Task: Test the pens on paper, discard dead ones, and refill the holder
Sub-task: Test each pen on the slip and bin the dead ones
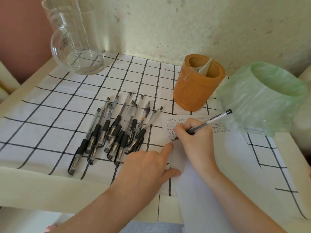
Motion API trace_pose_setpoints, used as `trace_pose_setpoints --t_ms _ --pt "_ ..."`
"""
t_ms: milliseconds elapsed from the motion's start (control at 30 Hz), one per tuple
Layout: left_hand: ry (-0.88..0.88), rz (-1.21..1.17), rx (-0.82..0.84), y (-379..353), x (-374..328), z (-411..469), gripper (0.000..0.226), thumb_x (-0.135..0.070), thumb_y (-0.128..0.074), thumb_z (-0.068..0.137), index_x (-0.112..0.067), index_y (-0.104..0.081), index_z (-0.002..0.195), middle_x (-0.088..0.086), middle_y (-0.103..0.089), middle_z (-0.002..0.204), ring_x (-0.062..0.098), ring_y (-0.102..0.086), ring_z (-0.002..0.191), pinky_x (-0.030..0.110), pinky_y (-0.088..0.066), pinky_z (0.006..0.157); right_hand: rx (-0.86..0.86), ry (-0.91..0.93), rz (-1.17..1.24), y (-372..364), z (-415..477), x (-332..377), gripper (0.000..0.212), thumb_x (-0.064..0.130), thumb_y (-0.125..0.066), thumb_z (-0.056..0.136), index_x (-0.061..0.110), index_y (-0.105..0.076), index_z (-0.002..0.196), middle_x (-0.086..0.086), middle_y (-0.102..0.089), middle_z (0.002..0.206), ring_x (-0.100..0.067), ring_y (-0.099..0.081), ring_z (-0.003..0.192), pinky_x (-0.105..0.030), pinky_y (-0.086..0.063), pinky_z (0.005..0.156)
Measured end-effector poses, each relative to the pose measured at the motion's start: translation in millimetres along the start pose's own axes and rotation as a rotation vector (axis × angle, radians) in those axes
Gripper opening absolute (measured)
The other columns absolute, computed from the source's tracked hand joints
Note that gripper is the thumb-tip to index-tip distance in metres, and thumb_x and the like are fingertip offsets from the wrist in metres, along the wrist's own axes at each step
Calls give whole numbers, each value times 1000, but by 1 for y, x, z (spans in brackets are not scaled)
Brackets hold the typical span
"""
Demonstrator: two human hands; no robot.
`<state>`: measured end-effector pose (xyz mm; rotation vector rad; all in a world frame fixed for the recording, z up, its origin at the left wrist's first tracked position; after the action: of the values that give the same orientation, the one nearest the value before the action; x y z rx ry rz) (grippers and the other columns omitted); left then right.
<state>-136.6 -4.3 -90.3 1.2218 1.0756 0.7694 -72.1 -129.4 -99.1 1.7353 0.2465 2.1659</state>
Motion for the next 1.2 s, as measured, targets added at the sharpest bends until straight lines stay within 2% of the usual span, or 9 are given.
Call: trace_pose_setpoints --t_ms 133,267,367,533,633,800,933,1067,1200 --pt "6 12 13 0 0 1 67 -61 -25 89 -30 -6 145 -6 -51 79 13 -43 67 20 -22 48 -11 5 -6 1 1 -1 40 1 -62 79 13 -36 50 6 -31 44 -8 -29 48 -21 -28 47" --pt "0 17 23 0 -1 0 66 -61 -25 90 -30 -8 145 -4 -59 87 16 -53 75 20 -21 48 -8 12 -26 0 0 0 42 2 -61 80 14 -34 50 7 -30 44 -7 -28 47 -21 -27 47" --pt "-1 18 30 0 -2 0 66 -61 -25 90 -30 -7 145 -5 -59 87 14 -50 72 20 -20 48 -13 9 -21 0 1 0 41 1 -61 80 11 -33 52 2 -29 47 -10 -27 50 -23 -26 48" --pt "-3 12 24 -1 -1 -1 66 -61 -26 89 -30 -8 145 -4 -61 89 13 -48 72 20 -20 47 3 16 -15 0 1 0 40 2 -62 80 10 -37 50 7 -31 44 -8 -29 48 -19 -28 48" --pt "-2 17 8 -1 -1 0 64 -61 -25 89 -30 -11 143 -7 -57 84 13 -46 69 19 -21 48 10 17 -5 -1 0 0 42 0 -61 79 14 -35 50 8 -30 43 -6 -27 46 -16 -27 47" --pt "1 20 -17 -1 -1 -1 59 -62 -26 89 -29 -18 137 -6 -51 76 15 -56 74 19 -21 47 15 11 1 0 0 -1 40 0 -62 79 12 -36 50 8 -31 43 -6 -28 46 -15 -27 47" --pt "0 20 -27 0 -1 -1 58 -62 -26 89 -29 -19 136 -8 -40 66 13 -44 65 19 -21 47 12 16 -11 -1 0 0 42 -1 -61 79 14 -34 50 8 -30 43 -6 -27 46 -16 -26 46" --pt "4 5 -30 0 0 -3 59 -62 -27 88 -29 -19 136 -8 -37 64 15 -53 70 19 -22 47 1 7 -5 -1 0 2 42 -2 -60 78 14 -31 51 6 -27 44 -6 -25 46 -15 -24 45" --pt "6 5 -37 0 0 -2 59 -62 -27 88 -30 -18 137 -7 -36 62 13 -44 65 19 -22 48 -3 15 -1 -1 -1 3 45 -4 -59 78 16 -28 52 7 -25 45 -6 -22 47 -15 -23 45"
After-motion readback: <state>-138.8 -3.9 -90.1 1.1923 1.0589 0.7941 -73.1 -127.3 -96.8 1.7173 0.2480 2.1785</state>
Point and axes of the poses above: each hand's wrist, its own z-axis towards the middle knuckle, its own y-axis out of the back of the hand, x = y × z, the point moved 1 cm from there along z, towards the middle knuckle
